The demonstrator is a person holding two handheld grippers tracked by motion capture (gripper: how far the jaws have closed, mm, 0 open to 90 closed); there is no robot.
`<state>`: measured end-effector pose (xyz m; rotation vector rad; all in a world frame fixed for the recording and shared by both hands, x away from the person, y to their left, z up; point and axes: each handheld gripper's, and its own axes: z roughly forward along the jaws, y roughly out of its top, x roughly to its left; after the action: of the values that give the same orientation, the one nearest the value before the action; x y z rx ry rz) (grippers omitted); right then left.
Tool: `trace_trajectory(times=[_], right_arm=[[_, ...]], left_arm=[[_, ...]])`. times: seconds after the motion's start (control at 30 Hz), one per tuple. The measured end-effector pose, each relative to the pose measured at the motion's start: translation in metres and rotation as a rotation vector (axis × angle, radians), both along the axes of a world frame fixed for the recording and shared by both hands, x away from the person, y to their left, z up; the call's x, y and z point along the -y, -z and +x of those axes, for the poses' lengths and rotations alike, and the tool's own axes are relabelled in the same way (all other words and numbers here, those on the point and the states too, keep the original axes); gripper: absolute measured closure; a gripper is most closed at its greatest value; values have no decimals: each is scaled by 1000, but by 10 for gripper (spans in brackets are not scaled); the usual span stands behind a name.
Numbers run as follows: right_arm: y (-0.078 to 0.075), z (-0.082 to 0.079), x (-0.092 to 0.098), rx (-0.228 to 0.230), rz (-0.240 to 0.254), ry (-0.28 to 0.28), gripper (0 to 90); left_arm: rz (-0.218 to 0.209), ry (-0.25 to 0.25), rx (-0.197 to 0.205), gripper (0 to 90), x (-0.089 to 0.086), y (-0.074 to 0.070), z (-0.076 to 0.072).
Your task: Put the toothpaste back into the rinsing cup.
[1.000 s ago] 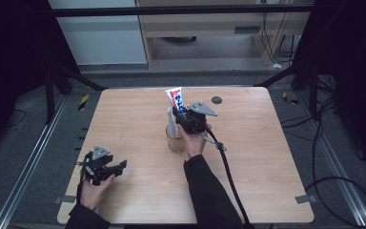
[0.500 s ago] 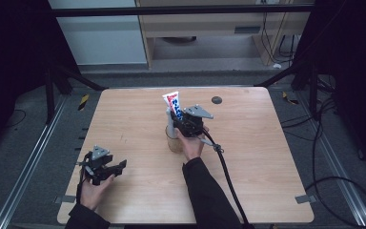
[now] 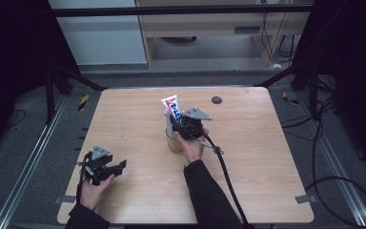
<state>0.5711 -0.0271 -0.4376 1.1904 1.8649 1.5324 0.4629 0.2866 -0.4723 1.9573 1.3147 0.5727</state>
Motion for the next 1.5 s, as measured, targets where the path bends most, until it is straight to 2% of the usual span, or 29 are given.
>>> trace_trajectory(times=[0.23, 0.27, 0.33, 0.5, 0.6, 0.9, 1.07, 1.33, 1.4, 1.5], right_arm=[[-9, -1, 4, -46, -39, -36, 590], [-10, -1, 4, -60, -58, -43, 590], [-9, -2, 5, -72, -95, -47, 600], [-3, -3, 9, -116, -123, -64, 590], [0, -6, 8, -107, -160, -72, 593], [-5, -11, 12, -127, -198, -87, 586], [-7, -14, 13, -135, -206, -76, 575], [-10, -18, 18, -149, -177, -77, 534], [-12, -21, 20, -126, -154, -67, 452], [-19, -22, 26, -112, -136, -57, 462]], left_arm=[[2, 1, -1, 357, 0, 0, 0], [1, 0, 1, 357, 0, 0, 0], [2, 0, 1, 357, 1, 0, 0], [1, -1, -1, 357, 0, 0, 0], [3, 0, -1, 357, 1, 0, 0], [3, 0, -1, 356, 1, 0, 0], [3, -1, -1, 356, 1, 0, 0], [3, 0, 0, 357, 1, 0, 0], [3, -2, -2, 356, 1, 0, 0], [4, 2, -2, 356, 1, 0, 0]])
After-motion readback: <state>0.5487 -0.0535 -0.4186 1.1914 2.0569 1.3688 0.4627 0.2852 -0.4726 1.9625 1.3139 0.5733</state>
